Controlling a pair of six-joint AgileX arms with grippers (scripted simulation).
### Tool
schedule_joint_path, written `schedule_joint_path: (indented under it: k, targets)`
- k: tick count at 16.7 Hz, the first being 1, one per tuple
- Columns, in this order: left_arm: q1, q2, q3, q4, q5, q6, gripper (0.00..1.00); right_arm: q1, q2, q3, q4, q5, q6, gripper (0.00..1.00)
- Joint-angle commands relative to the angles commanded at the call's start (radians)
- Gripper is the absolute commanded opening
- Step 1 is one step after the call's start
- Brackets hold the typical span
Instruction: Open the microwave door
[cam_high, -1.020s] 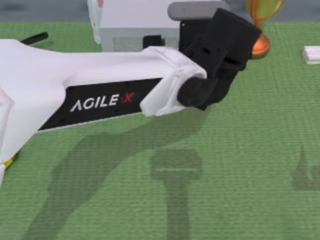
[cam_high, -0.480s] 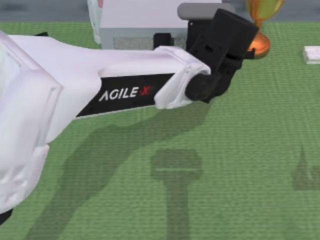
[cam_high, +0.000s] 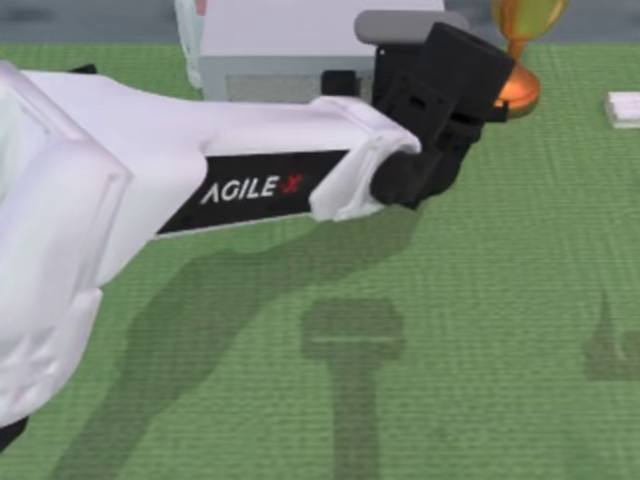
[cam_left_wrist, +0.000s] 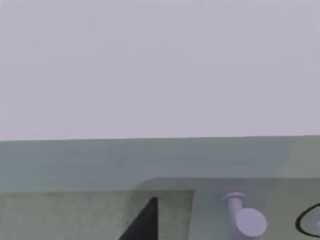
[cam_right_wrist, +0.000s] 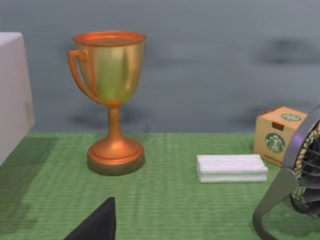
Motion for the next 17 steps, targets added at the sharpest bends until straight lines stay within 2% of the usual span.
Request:
schedule_joint_path:
  k: [5,13,14,17]
  targets:
    - [0.000,0.000,0.000,0.000,0.000,0.000,0.02,0.000,0.000,0.000,0.000,0.000,0.000,1.00]
    - [0.000,0.000,0.000,0.000,0.000,0.000,0.00,0.000,0.000,0.000,0.000,0.000,0.000,1.00]
    - [-0.062,-0.023,-0.037,0.003,0.004,-0.002,0.00,0.000,0.000,0.000,0.000,0.000,0.000,1.00]
    - [-0.059,-0.009,-0.004,-0.030,0.014,-0.013,0.00,0.000,0.000,0.000,0.000,0.000,0.000,1.00]
